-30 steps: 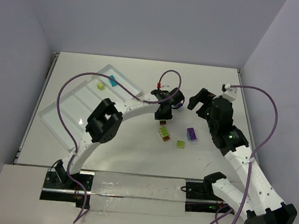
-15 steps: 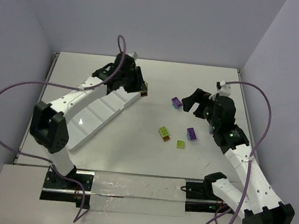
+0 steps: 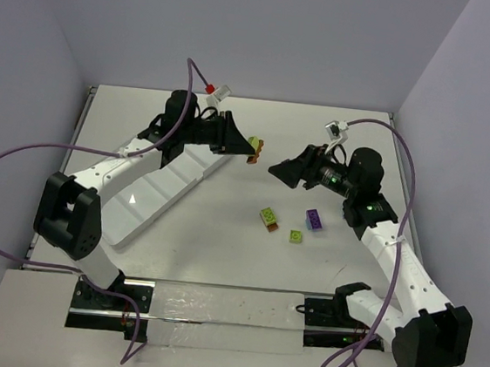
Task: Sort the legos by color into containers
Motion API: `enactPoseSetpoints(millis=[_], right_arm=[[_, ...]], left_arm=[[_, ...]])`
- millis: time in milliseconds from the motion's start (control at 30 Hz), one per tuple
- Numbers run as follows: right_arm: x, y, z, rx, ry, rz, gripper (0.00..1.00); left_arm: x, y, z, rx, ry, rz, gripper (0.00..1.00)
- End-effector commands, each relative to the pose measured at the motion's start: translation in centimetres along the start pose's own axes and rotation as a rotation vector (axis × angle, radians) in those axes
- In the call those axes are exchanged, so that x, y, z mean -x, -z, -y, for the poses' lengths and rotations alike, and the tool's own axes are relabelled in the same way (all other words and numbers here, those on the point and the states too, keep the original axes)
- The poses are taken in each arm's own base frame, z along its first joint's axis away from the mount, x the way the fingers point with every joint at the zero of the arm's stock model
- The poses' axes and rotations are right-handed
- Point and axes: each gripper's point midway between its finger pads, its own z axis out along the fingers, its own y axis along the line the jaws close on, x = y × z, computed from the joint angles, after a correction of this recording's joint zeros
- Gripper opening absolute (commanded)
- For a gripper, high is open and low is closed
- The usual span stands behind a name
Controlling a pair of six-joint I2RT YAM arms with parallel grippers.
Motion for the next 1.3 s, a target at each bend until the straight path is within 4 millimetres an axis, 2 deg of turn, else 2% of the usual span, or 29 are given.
enactPoseSetpoints(millis=[0, 467, 733, 967, 1267], right_arm=[[0.4, -0.2, -1.5, 0.098, 0.003, 0.013, 0.84], [1.0, -1.2, -2.1, 0.173, -0.032, 0.024, 0.82], [1.7, -2.6, -2.2, 0.202, -0.045, 0.017, 0.77], [1.9, -3.1, -3.0, 0.239, -0.049, 0.006, 0.76], [2.0, -2.7, -4.4, 0.306, -0.044, 0.010, 0.75]], left_arm=[[1.4, 0.8, 5.0, -0.243, -0.109, 0.023, 0.00], [1.3, 0.8, 5.7, -0.326, -0.048, 0.031, 0.00], [1.2, 0.8, 6.2, -0.349, -0.046, 0.032, 0.00], [1.0, 0.8, 6.3, -0.353, -0.046, 0.029, 0.00], [1.0, 1.1, 6.9, -0.378, -0.065, 0.025, 0.00]])
